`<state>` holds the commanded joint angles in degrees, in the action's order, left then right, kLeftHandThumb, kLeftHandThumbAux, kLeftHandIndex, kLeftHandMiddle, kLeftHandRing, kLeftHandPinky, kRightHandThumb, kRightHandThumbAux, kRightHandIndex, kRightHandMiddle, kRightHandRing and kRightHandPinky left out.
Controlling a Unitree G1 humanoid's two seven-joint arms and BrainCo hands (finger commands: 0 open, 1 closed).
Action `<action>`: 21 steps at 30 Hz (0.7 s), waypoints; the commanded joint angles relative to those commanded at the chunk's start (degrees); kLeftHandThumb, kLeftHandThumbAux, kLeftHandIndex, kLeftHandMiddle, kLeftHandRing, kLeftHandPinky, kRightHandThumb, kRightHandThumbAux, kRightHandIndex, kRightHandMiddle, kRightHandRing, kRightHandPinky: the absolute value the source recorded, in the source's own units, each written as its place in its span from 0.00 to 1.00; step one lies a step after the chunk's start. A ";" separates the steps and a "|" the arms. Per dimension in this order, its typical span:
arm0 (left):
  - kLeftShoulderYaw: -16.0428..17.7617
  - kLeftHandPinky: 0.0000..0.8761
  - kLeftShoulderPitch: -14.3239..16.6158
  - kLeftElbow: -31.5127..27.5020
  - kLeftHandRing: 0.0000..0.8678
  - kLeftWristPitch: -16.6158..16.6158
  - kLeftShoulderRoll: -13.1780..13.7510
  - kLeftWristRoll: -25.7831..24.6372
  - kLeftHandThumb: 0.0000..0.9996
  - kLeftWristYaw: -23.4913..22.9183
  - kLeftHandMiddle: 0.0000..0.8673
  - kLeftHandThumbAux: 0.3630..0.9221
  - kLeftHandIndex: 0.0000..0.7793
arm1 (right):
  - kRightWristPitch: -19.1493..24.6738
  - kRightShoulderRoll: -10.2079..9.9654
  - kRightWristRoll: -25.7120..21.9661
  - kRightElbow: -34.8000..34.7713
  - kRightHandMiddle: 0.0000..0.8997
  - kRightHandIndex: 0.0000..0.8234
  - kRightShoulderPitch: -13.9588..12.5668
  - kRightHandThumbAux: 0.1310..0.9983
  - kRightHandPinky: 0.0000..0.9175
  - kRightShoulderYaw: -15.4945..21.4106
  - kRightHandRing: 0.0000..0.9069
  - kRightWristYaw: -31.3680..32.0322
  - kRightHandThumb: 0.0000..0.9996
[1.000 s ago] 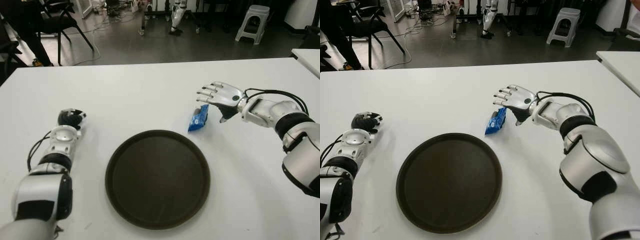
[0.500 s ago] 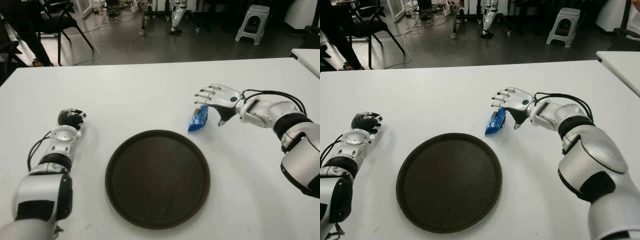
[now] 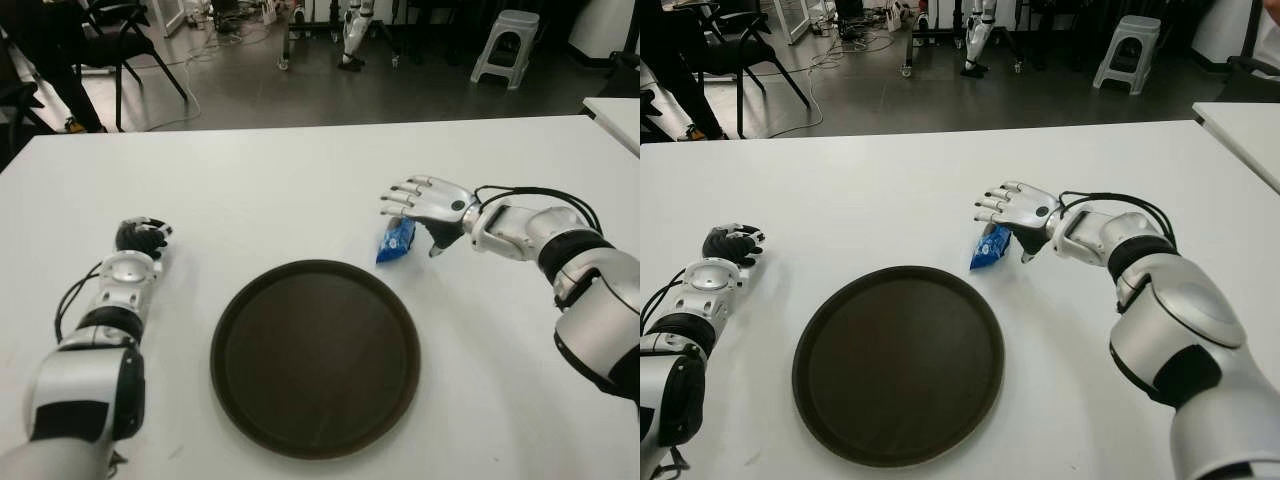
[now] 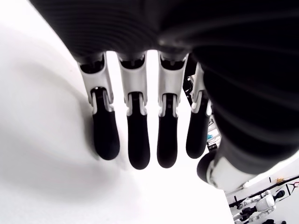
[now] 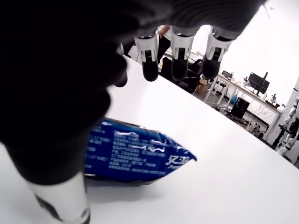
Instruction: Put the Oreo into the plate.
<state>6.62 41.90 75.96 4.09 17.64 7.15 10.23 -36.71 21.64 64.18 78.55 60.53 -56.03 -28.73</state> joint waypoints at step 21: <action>-0.23 0.30 0.02 -0.07 0.38 -0.39 0.01 -0.03 0.69 0.42 0.39 0.63 0.53 | -0.90 -0.60 -0.24 0.15 0.00 0.00 -1.18 0.80 0.00 0.19 0.00 1.29 0.00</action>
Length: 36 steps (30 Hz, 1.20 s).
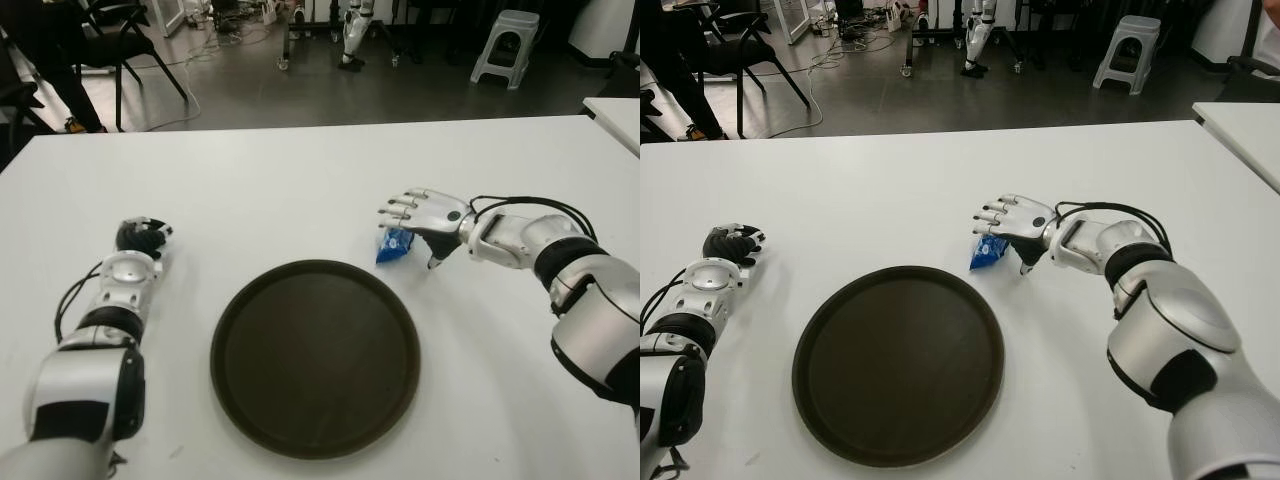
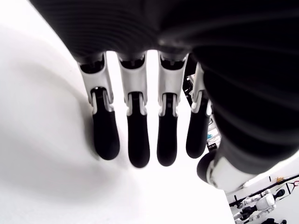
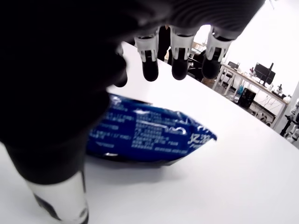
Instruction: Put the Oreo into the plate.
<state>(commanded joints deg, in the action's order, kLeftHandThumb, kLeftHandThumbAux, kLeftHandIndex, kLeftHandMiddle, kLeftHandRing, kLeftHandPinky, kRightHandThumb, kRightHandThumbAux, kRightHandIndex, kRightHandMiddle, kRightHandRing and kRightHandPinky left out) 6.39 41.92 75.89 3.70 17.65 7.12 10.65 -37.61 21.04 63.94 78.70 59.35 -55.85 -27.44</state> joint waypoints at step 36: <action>0.55 0.12 -0.02 -0.12 0.23 -0.22 -0.23 -0.50 0.69 0.43 0.27 0.63 0.53 | -0.69 -1.11 -14.66 0.50 0.00 0.00 -3.10 0.72 0.00 13.58 0.00 22.25 0.00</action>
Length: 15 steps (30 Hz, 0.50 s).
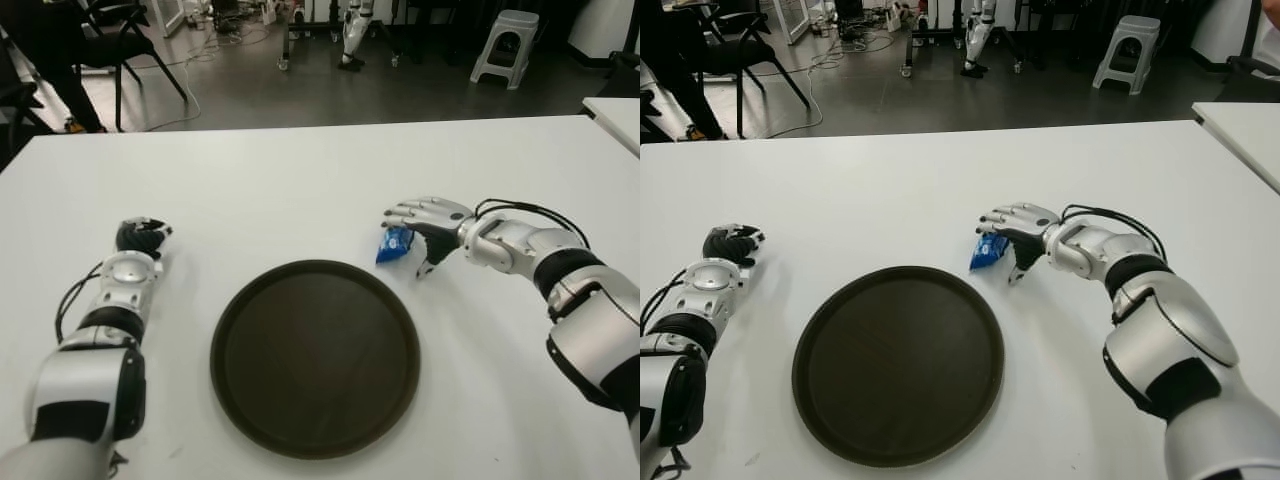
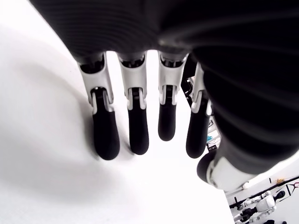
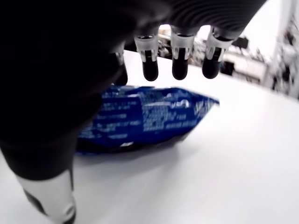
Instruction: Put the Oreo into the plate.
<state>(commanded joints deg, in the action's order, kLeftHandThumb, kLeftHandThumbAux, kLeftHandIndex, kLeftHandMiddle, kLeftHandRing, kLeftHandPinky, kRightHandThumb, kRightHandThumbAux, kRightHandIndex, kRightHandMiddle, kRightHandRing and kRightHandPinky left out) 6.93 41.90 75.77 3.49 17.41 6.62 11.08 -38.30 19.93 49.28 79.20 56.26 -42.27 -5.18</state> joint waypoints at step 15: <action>0.35 0.15 -0.09 0.00 0.25 0.35 0.09 -0.28 0.69 -0.32 0.30 0.63 0.53 | -2.10 -0.58 -9.07 -0.73 0.00 0.00 0.02 0.73 0.00 9.20 0.00 13.85 0.00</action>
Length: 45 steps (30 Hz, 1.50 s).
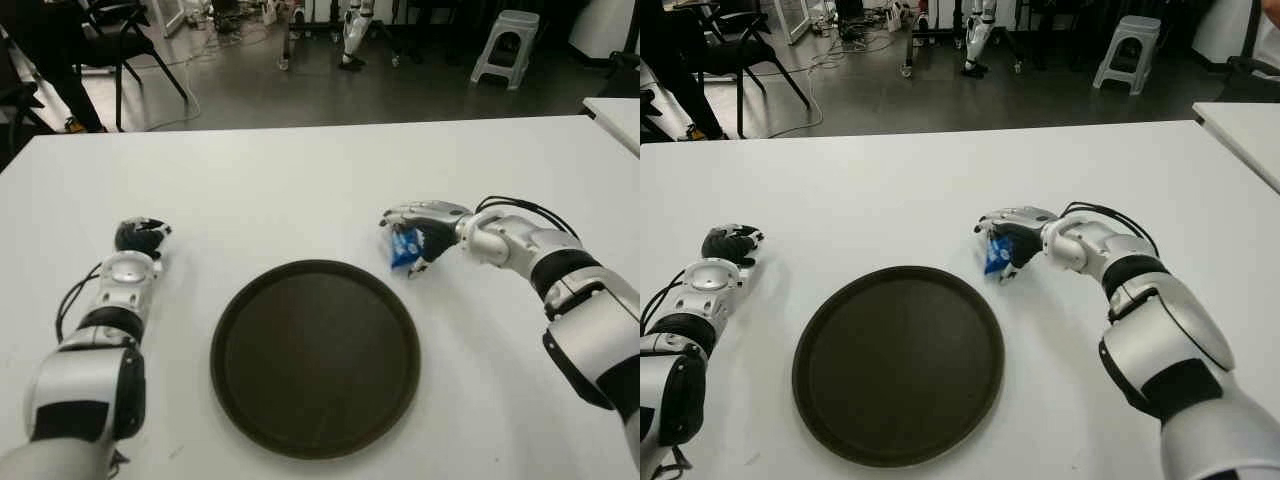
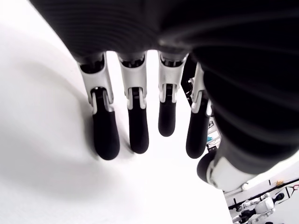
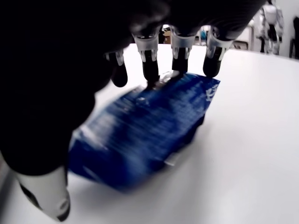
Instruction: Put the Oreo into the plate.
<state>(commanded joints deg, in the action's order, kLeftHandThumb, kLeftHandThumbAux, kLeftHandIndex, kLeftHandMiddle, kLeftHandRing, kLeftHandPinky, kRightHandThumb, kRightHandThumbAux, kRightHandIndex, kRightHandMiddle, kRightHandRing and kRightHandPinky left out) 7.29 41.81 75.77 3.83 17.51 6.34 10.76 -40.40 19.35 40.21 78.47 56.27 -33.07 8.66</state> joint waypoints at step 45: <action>-0.91 0.16 0.14 0.09 0.31 -0.70 0.19 0.31 0.69 0.44 0.36 0.63 0.53 | 2.70 0.57 1.01 -0.54 0.00 0.00 0.54 0.65 0.00 -0.35 0.00 -1.60 0.00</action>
<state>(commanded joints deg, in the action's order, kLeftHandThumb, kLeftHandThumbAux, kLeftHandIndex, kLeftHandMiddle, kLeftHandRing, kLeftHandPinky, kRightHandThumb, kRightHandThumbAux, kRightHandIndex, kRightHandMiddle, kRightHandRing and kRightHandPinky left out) 6.38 41.95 75.85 3.14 17.70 6.65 11.20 -37.71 19.92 41.22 77.93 56.81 -33.43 7.06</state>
